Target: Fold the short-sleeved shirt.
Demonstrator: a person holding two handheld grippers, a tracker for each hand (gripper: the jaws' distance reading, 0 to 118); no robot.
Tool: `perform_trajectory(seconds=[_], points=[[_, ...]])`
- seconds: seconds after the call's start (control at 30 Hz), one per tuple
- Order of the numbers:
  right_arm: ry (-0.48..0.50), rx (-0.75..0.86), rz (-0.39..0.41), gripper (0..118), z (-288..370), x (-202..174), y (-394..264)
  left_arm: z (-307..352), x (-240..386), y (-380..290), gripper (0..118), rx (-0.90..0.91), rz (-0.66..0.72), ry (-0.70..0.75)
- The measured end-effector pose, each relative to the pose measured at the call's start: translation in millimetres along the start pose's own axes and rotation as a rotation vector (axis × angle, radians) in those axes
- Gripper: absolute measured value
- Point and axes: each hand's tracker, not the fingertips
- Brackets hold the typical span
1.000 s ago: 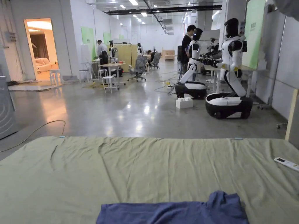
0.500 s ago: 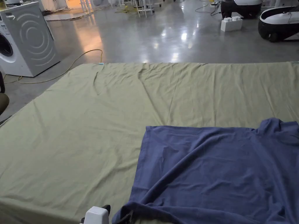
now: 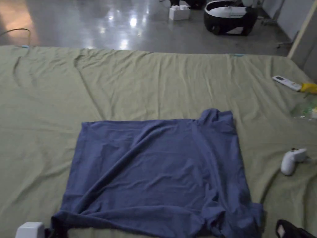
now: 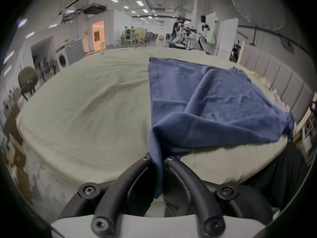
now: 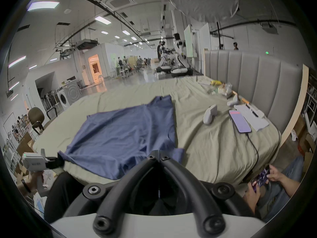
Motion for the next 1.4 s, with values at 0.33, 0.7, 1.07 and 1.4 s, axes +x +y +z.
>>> perform_trajectory(seconds=[0.33, 0.7, 1.07, 1.4], points=[[0.061, -0.218, 0.089, 74, -61, 8, -47, -4, 10, 5, 9, -0.015, -0.032, 0.036], [0.112, -0.331, 0.095, 6, -110, 24, -46, -5, 8, 7, 9, -0.03, -0.013, 0.045], [0.005, -0.116, 0.08, 3, -42, 38, -23, 65, 5, 30, 7, 0.175, -0.001, 0.096], [-0.026, -0.051, 0.12, 3, -25, 29, -3, 83, 9, 36, 7, 0.193, -0.174, 0.088]])
